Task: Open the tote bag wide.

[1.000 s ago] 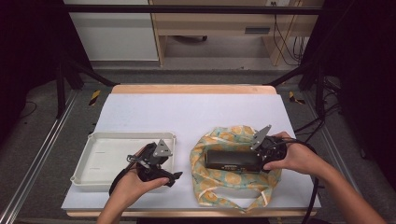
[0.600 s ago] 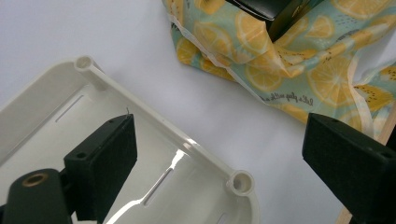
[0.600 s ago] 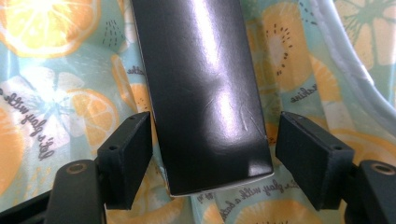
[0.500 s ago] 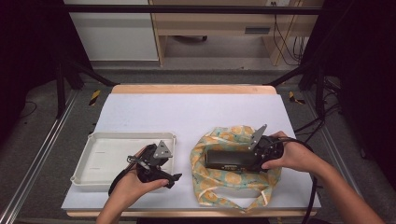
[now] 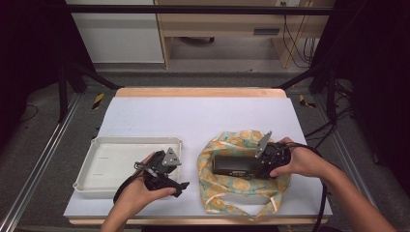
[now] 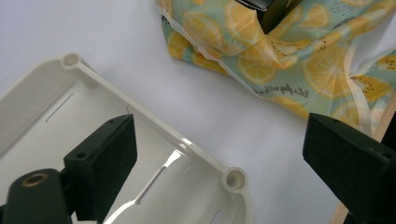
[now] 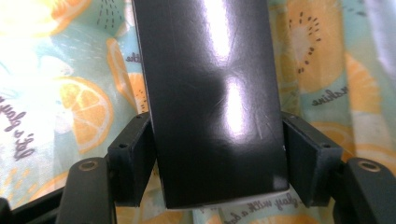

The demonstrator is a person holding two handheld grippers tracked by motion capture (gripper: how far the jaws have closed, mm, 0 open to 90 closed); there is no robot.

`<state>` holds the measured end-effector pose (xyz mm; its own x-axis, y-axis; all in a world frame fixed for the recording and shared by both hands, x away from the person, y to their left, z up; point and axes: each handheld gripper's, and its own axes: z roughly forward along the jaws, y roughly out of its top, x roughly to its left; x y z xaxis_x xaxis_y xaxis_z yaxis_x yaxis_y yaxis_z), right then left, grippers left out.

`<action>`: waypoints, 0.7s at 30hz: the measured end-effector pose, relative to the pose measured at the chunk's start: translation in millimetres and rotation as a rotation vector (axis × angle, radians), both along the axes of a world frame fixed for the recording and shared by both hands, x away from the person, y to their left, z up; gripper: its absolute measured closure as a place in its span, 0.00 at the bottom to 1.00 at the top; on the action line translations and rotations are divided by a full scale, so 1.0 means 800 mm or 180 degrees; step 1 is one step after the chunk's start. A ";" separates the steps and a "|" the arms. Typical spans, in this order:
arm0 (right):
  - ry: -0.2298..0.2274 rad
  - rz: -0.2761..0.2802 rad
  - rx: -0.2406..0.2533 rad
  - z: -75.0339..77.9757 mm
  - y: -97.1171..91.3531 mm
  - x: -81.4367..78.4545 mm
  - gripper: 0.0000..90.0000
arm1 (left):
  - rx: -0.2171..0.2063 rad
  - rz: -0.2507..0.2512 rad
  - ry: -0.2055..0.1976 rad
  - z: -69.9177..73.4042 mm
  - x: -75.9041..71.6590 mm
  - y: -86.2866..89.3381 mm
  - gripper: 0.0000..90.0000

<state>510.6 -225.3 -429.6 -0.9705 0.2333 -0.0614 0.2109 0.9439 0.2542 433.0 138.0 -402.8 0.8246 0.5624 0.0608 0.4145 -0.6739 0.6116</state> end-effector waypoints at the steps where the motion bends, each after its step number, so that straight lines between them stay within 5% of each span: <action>1: 0.0005 -0.0008 -0.0007 -0.001 0.001 0.000 0.37 | 0.0004 -0.0007 0.0006 0.000 0.000 0.000 0.11; 21: -0.0006 0.0155 -0.0070 -0.001 0.000 -0.006 0.47 | 0.0048 -0.0027 0.0020 -0.003 -0.001 -0.003 0.11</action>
